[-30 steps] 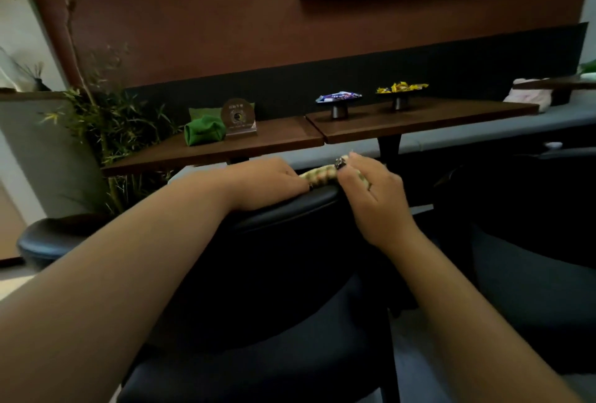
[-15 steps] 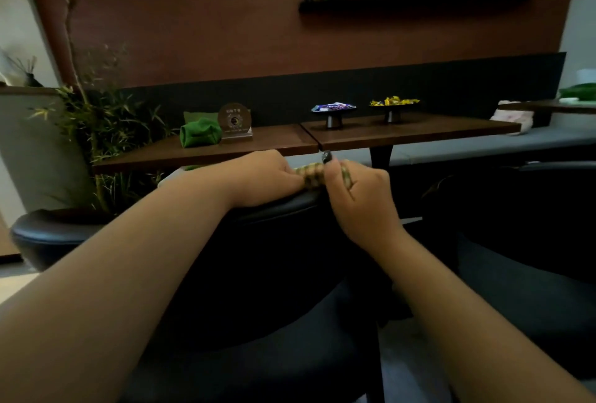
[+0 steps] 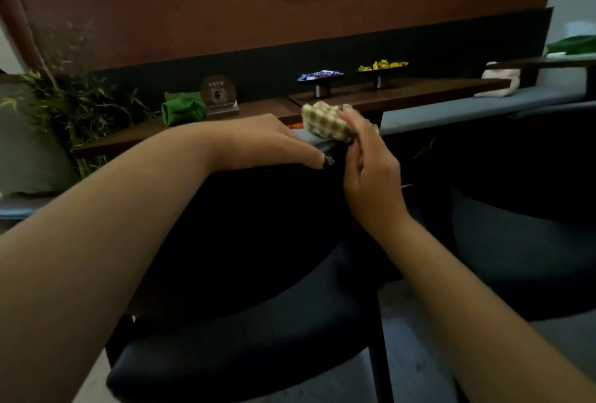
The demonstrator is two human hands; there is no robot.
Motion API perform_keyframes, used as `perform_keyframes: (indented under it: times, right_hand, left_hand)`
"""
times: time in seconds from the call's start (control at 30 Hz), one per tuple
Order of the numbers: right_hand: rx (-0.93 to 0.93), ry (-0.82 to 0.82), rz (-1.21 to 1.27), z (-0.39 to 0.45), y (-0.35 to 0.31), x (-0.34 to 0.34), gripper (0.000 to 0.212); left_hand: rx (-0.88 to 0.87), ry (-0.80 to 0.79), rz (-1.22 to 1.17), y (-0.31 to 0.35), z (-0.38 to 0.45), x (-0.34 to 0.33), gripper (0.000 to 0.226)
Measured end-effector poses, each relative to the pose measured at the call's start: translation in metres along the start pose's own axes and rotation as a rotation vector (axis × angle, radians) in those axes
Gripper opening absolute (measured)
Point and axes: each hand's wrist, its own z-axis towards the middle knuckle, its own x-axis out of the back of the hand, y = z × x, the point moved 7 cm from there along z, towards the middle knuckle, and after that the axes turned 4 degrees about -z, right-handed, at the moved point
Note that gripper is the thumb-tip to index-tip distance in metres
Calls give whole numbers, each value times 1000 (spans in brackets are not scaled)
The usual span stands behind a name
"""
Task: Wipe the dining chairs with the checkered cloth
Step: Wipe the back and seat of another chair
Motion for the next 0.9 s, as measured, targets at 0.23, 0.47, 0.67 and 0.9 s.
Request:
perform_keyframes:
  times: [0.23, 0.47, 0.67, 0.9]
  right_hand:
    - [86, -294, -176, 4, 8, -5, 70]
    - [-82, -5, -97, -24, 21, -9, 57]
    - [-425, 82, 83, -76, 50, -31, 58]
    - [-695, 122, 235, -109, 65, -44, 65]
  left_hand:
    - [1, -15, 61, 5, -4, 0, 69]
    - [6, 2, 72, 8, -10, -1, 78]
    - [-20, 76, 114, 9, -5, -4, 49]
    - [-10, 72, 106, 7, -4, -5, 59]
